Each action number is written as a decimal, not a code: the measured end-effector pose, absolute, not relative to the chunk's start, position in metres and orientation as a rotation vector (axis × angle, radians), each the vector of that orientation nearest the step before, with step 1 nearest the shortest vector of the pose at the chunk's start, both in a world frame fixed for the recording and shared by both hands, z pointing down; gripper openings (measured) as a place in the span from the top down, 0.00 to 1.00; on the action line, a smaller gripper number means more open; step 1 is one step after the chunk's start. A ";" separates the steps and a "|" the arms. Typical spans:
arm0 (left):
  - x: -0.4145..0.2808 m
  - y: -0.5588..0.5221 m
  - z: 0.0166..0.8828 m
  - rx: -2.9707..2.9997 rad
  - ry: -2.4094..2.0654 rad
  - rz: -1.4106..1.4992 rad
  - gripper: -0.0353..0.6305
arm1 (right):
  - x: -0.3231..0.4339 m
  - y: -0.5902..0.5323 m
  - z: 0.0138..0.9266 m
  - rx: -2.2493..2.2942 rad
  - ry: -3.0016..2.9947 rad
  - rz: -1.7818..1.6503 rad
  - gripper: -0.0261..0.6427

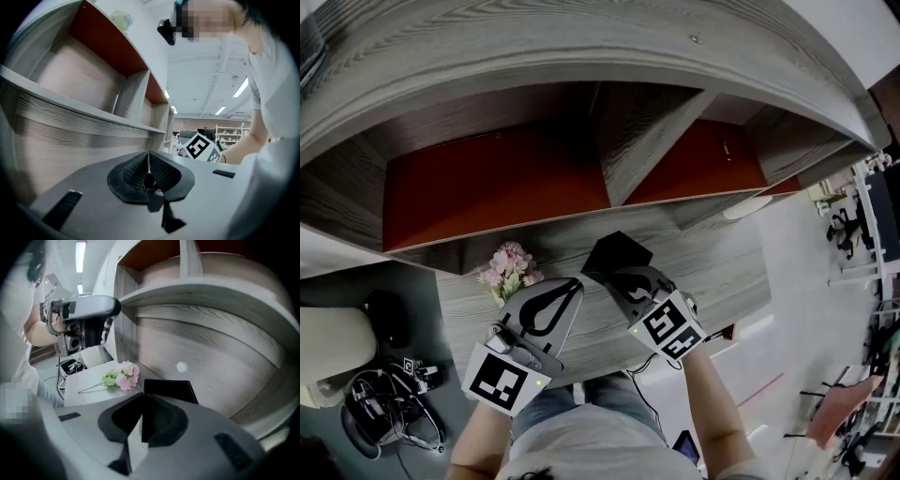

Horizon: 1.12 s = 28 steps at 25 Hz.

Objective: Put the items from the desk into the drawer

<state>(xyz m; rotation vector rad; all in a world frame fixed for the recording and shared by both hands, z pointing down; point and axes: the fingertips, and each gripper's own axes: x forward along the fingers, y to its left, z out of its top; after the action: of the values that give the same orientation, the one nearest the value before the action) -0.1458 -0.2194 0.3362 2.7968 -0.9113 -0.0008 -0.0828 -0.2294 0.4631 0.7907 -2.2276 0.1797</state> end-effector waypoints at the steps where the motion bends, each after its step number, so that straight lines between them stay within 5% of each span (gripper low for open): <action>1: -0.138 -0.217 0.336 2.807 -0.879 0.002 0.93 | -0.078 -0.225 0.455 0.821 -2.235 0.179 0.90; 16: 0.010 -0.147 0.315 2.963 -0.261 0.035 0.93 | 0.041 -0.128 0.381 1.324 -2.142 0.240 0.90; 28: 0.139 -0.054 0.334 3.014 0.226 0.087 0.93 | 0.158 -0.029 0.411 1.679 -1.951 0.392 0.90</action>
<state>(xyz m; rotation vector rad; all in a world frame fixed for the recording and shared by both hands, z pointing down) 0.1393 -0.0544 0.3338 3.0142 0.2263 0.0869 0.1583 -0.0292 0.4110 1.6785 -1.9510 0.3923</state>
